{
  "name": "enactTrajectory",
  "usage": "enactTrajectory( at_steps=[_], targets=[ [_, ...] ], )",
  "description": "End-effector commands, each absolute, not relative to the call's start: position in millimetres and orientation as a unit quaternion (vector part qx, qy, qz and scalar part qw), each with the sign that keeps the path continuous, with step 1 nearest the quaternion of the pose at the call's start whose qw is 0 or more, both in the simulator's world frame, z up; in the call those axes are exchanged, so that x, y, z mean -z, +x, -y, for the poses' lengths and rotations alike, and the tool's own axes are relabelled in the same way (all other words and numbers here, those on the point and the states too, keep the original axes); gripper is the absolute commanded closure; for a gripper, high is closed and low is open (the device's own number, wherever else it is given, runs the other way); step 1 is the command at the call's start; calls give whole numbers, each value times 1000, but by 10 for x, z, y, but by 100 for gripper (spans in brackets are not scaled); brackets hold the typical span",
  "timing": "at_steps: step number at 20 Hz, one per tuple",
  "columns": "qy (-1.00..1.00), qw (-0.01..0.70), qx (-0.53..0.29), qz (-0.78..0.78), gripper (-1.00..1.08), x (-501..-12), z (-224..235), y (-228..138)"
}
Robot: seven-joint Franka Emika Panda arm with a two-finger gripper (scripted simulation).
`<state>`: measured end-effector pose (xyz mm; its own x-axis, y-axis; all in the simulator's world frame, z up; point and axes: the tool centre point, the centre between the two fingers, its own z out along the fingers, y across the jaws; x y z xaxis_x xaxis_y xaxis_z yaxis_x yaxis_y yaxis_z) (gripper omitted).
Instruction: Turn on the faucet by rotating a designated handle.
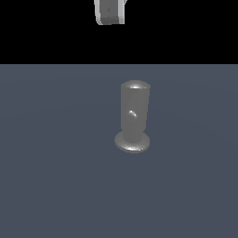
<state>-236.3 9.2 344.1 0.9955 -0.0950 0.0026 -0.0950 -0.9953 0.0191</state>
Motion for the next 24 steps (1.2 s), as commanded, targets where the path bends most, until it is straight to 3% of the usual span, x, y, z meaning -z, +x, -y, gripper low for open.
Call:
enactTrajectory(
  at_steps=[1,12,24],
  targets=[
    [999,8,-1,53,108,-3226,-123,-2342],
    [998,2,0,70,108,-2486,-242,-2236],
    [997,0,0,76,108,-2200,-292,-2171]
  ],
)
